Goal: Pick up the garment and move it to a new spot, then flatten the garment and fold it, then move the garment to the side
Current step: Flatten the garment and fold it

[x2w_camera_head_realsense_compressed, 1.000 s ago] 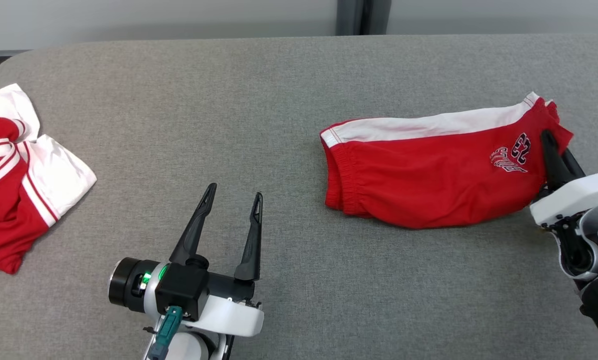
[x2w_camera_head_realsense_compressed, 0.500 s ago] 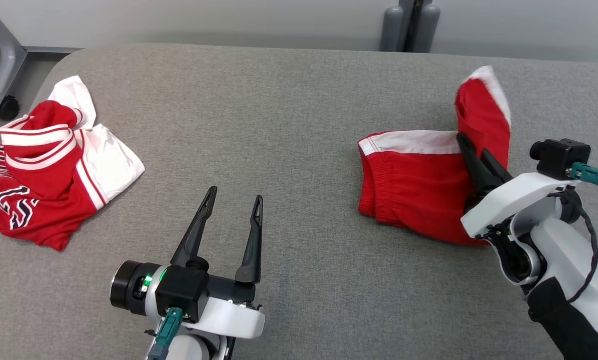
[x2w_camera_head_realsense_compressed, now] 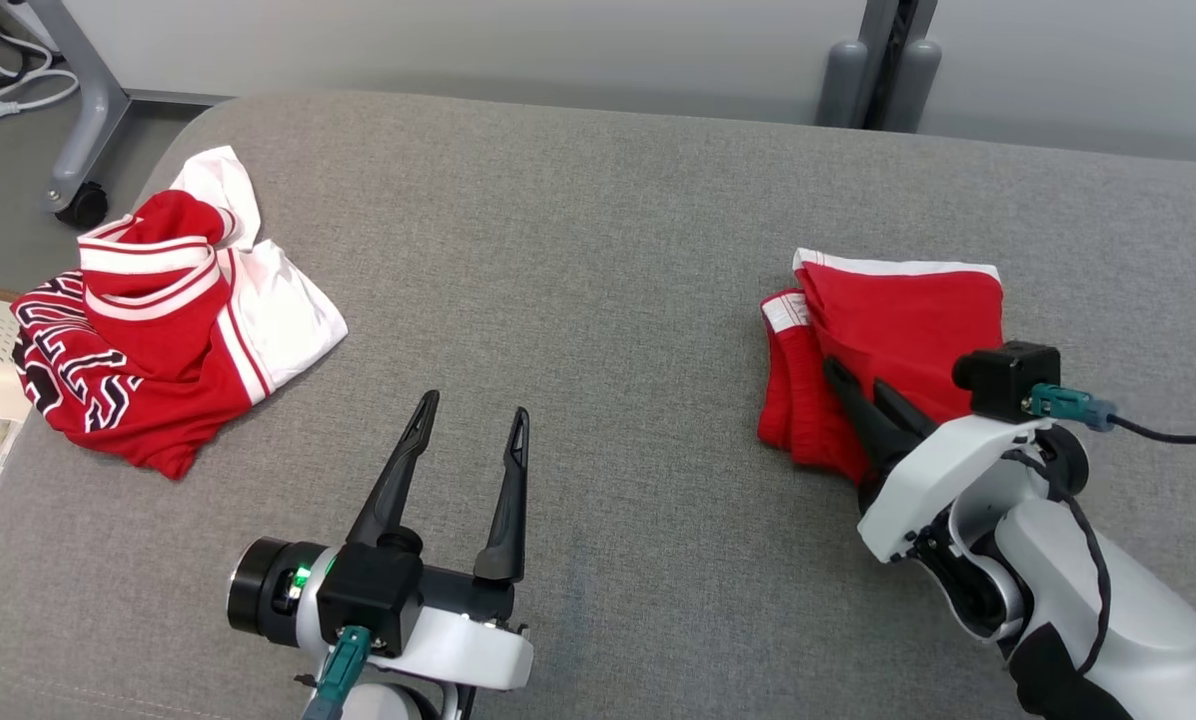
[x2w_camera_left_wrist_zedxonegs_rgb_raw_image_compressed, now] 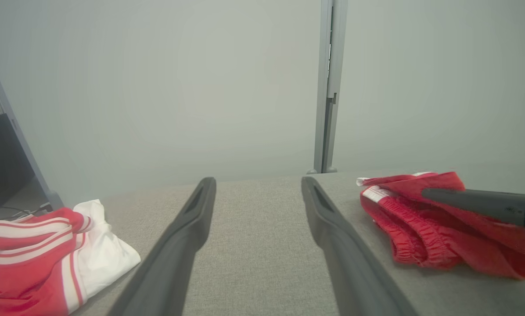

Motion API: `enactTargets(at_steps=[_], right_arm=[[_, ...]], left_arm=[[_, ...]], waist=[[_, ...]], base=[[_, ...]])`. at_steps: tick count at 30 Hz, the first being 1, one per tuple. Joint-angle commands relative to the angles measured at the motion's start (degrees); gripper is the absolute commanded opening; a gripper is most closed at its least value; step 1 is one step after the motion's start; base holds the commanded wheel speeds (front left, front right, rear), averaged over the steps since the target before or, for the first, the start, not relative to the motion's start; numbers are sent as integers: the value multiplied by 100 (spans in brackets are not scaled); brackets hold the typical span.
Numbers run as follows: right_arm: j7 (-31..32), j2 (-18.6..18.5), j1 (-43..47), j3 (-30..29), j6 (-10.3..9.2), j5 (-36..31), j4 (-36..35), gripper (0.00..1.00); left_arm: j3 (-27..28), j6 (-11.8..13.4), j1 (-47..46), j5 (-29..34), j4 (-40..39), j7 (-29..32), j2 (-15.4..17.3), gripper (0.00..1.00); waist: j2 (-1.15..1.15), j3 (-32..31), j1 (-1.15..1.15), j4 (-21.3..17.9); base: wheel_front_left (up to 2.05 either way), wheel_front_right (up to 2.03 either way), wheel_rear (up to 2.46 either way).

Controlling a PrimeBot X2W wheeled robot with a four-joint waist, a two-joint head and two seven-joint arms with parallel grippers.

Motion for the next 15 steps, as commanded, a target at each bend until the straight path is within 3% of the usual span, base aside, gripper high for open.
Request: enactTargets(at_steps=[1,5,6,7,8,9,15], right_arm=[[18,-13,103,32,1,-52,-45,0],[98,40,238,56,1,-87,-133,0],[124,51,280,56,1,-93,-148,17],[121,57,316,55,1,-95,-167,43],[138,78,357,43,1,-54,-218,86],[160,93,405,38,1,-32,-276,100],[187,134,724,78,1,-3,-735,100]], left_arm=[[26,3,68,-38,0,-20,18,100],[24,43,89,-30,-24,-20,17,100],[19,48,82,-26,-23,-20,18,100],[20,50,77,-22,-19,-20,18,100],[21,46,70,-17,-16,-20,18,100],[29,49,64,-11,-17,-20,17,100],[113,60,89,21,-25,-20,17,100]], waist=[[0,-8,0,1],[0,-20,0,-28],[0,-22,0,-38],[0,-27,0,-50],[0,-29,0,-60],[0,-30,0,-71],[0,-47,0,-177]], base=[[0,0,0],[0,0,0],[0,0,0],[0,0,0],[0,0,0],[0,0,0],[0,0,0]])
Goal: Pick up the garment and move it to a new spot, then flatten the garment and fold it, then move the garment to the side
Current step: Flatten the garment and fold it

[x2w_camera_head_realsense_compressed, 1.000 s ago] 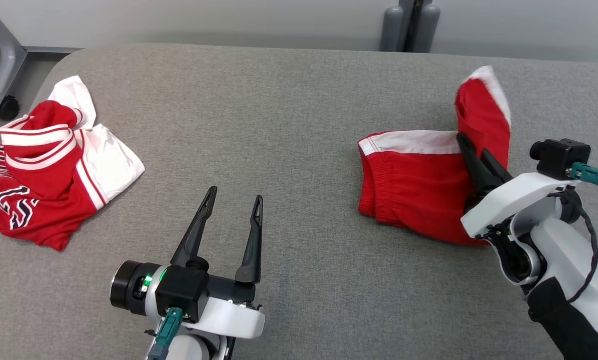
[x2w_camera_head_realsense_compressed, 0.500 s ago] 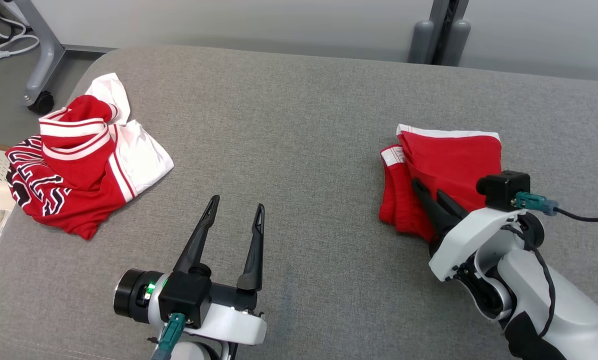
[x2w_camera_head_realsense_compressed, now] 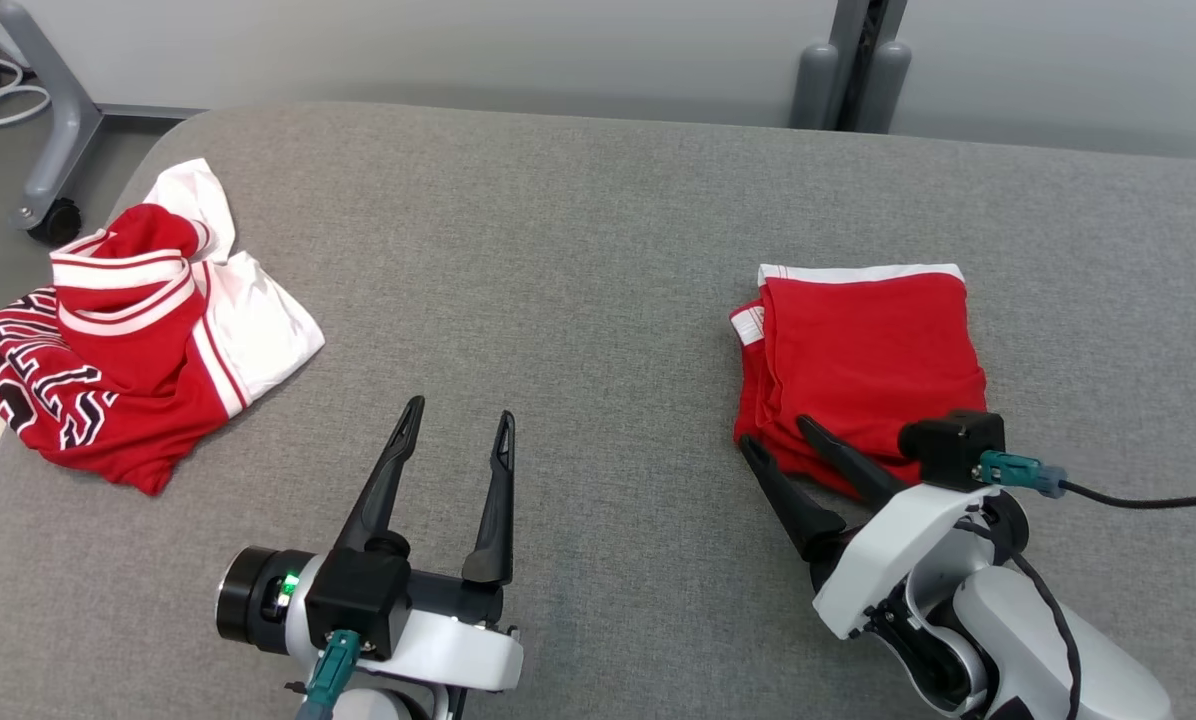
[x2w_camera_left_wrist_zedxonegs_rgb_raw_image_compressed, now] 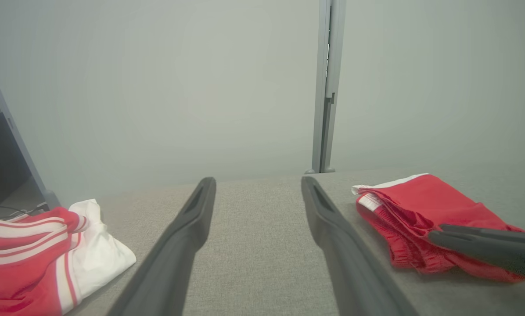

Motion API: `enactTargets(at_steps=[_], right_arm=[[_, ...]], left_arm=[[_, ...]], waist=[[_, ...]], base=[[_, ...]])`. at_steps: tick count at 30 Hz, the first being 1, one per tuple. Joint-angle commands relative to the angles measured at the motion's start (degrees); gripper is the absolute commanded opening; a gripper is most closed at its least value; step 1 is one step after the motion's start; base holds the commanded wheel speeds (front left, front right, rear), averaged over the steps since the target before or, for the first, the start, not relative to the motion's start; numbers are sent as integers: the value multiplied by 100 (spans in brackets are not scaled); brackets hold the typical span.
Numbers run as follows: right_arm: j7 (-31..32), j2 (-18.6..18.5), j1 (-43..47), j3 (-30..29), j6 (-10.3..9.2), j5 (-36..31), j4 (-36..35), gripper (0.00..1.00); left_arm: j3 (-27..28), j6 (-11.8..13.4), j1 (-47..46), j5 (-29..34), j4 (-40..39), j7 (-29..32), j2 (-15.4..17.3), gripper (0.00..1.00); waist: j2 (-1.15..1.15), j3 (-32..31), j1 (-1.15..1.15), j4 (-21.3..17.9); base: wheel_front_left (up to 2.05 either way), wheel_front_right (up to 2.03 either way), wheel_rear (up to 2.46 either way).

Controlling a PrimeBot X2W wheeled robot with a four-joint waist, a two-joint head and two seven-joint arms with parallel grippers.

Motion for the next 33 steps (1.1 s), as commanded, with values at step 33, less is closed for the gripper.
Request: enactTargets(at_steps=[33], right_arm=[[-997,598,1484,-2654,0,-3448,-761,100]], left_arm=[[789,-142,560,-447,191,-20,17,100]], waist=[[0,-893,0,-1471]], base=[[0,0,0]])
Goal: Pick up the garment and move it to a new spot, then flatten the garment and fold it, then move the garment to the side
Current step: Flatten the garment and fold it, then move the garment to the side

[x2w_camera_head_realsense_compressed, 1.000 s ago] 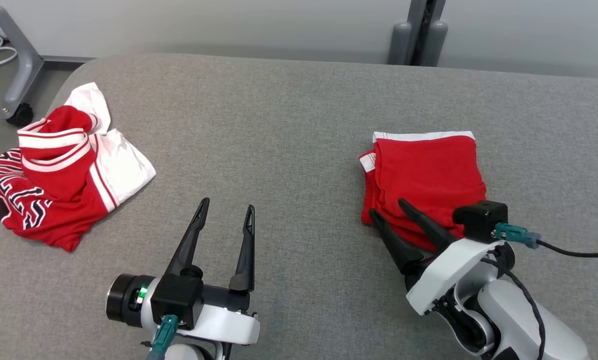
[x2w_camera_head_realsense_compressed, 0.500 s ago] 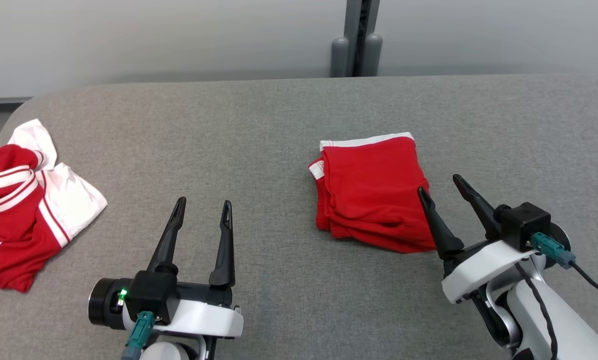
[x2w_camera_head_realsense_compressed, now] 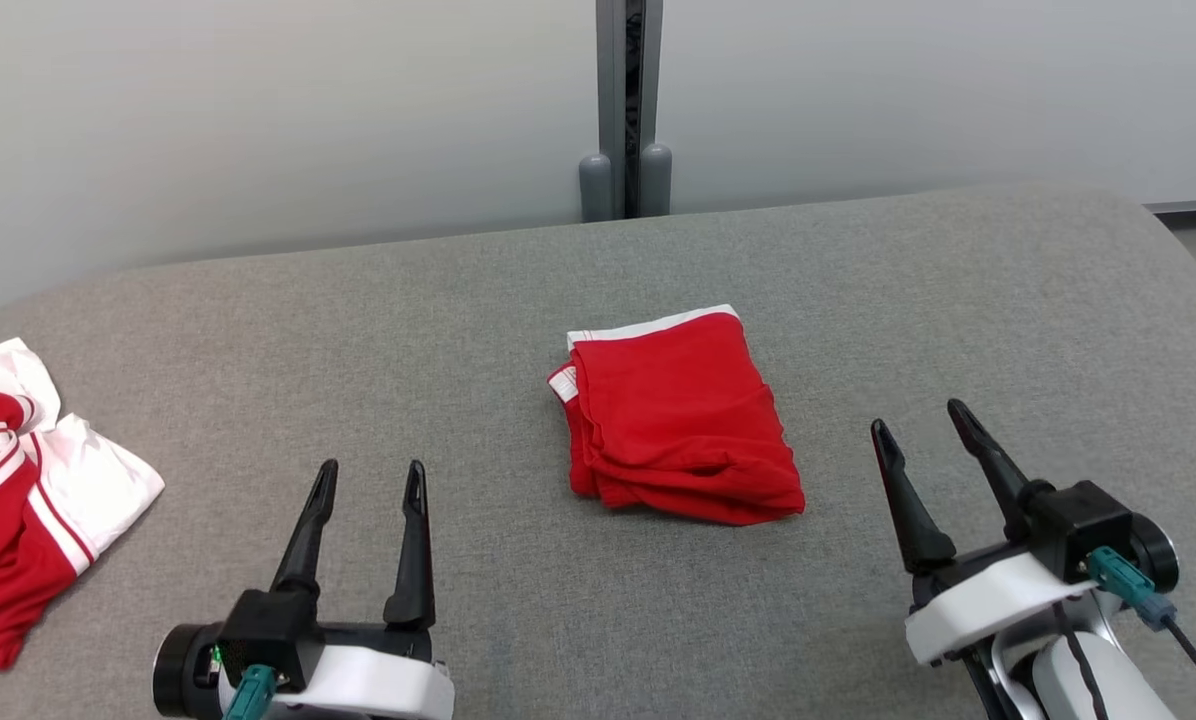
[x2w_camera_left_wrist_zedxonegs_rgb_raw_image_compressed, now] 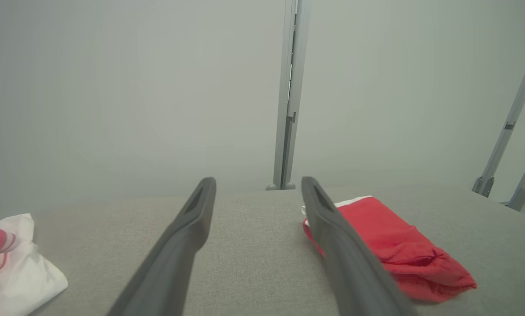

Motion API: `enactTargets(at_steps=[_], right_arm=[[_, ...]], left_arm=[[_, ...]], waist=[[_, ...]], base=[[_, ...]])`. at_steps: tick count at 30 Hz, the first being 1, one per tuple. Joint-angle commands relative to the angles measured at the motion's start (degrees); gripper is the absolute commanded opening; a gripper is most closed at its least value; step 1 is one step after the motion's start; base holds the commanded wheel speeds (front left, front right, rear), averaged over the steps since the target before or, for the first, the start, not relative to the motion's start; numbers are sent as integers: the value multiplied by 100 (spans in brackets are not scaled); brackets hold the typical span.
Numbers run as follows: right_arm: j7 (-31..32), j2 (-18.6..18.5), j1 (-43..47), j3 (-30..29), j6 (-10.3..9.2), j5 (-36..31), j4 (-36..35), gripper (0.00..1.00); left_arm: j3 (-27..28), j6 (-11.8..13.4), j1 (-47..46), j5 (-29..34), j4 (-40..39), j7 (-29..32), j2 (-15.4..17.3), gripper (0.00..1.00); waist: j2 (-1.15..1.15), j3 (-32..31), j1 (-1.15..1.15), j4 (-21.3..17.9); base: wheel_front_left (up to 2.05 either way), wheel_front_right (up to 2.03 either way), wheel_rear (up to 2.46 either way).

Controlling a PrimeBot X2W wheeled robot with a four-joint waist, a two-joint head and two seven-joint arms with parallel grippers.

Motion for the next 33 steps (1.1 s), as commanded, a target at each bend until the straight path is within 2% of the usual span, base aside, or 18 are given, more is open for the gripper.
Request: enactTargets(at_steps=[1,9,25,30,33], right_arm=[[-33,0,114,-43,-1,-31,-35,100],[-34,73,684,-245,-1,-22,-246,100],[-34,87,743,-277,-1,62,-162,100],[-35,179,495,-227,-1,499,120,100],[-35,245,198,-167,-1,1357,523,100]], left_arm=[[31,-19,51,-17,18,-21,20,100],[-32,-115,220,108,169,-21,20,100],[-130,-91,288,73,195,-21,19,100],[-149,-81,260,90,173,-21,19,100],[-199,-85,182,122,161,-21,20,100]], waist=[[0,-51,0,-4],[0,-170,0,148],[0,-199,0,309],[0,-147,0,327],[0,-47,0,365]], base=[[0,0,0],[0,0,0],[0,0,0],[0,0,0],[0,0,0]])
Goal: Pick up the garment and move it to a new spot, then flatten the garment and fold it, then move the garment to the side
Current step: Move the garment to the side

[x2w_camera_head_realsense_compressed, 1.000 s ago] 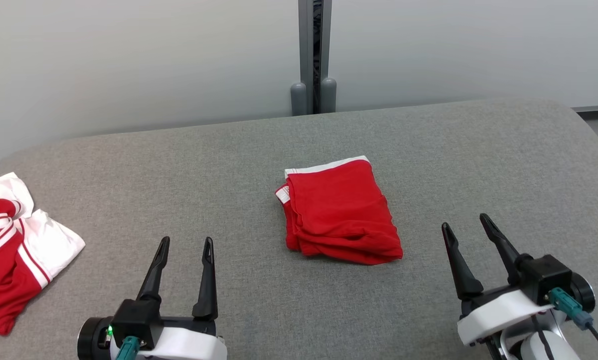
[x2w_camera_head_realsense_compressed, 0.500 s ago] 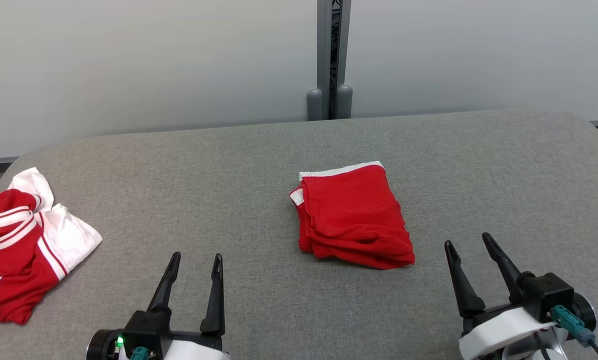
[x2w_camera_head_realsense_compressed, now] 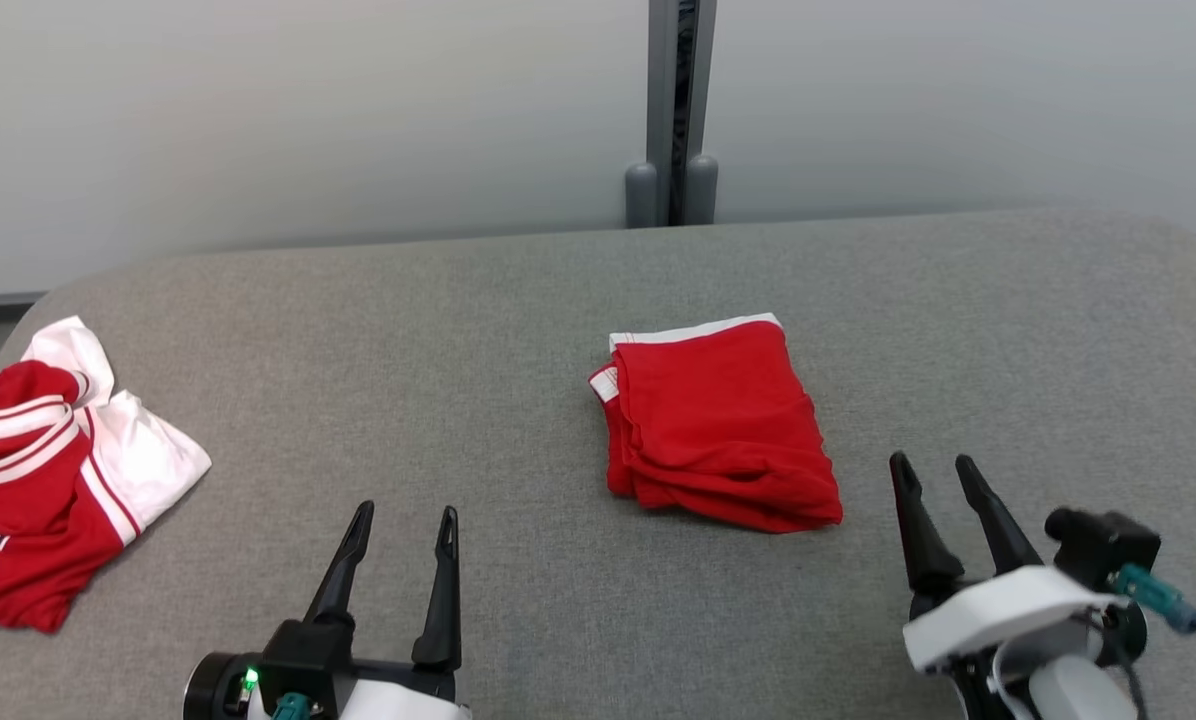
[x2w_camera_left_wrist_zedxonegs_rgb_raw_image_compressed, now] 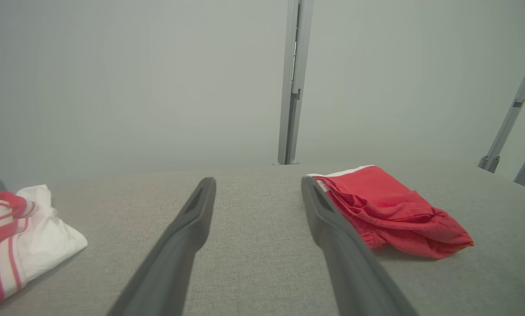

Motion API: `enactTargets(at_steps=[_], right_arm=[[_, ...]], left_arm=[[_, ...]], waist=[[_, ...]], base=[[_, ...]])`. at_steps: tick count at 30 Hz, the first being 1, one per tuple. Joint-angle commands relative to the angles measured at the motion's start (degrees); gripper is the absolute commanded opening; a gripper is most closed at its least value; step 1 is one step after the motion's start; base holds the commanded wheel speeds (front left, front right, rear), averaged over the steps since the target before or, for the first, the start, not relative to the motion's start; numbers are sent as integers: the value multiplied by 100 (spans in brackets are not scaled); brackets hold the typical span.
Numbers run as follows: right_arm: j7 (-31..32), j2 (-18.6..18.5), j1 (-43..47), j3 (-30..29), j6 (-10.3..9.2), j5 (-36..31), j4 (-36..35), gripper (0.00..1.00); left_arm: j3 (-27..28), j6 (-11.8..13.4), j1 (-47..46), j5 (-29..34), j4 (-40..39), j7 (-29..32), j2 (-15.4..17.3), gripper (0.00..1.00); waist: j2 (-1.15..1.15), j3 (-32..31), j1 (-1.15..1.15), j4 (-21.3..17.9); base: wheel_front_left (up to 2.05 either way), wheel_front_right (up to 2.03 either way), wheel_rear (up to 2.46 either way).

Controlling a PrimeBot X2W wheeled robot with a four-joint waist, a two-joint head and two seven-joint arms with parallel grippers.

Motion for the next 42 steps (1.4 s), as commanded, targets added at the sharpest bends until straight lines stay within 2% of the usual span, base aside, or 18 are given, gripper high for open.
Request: enactTargets(at_steps=[1,5,11,13,20,28,29,32,36,42], right_arm=[[-35,-27,-196,16,0,359,162,100],[149,-231,-874,346,0,1622,682,100],[973,-681,-1690,806,0,3287,1068,100],[1188,-886,-1930,898,0,3661,1127,100],[1605,-1326,-2464,1467,0,4279,1319,100],[1757,-1461,-2600,2133,0,4689,1481,100],[1748,-1466,-2608,2217,0,4729,1513,67],[1668,-1483,-2643,2425,-1,4798,1551,0],[1424,-1606,-2732,2672,0,4796,1494,0],[868,-1947,-3043,3049,-1,4443,1508,0]], left_arm=[[-16,11,-122,52,-33,-21,20,100],[-105,-30,-290,98,-45,-21,21,100],[-261,-25,-607,136,-53,-21,19,100],[-318,-28,-735,151,-48,-21,19,100],[-473,41,-1071,141,-49,-21,20,100],[-585,104,-1266,87,3,-21,20,100],[-592,110,-1299,76,6,-21,19,100],[-625,111,-1337,45,21,-21,20,100],[-640,134,-1393,23,30,-21,19,100],[-579,150,-1335,31,15,-21,19,100]], waist=[[0,100,0,40],[0,400,0,163],[0,909,0,359],[0,1084,0,441],[0,1556,0,675],[0,1758,0,773],[0,1765,0,780],[0,1776,0,807],[0,1751,0,824],[0,1736,0,766]], base=[[0,0,0],[0,0,0],[0,0,0],[0,0,0],[0,0,0],[0,0,0],[0,0,0],[0,0,0],[0,0,0],[0,0,0]])
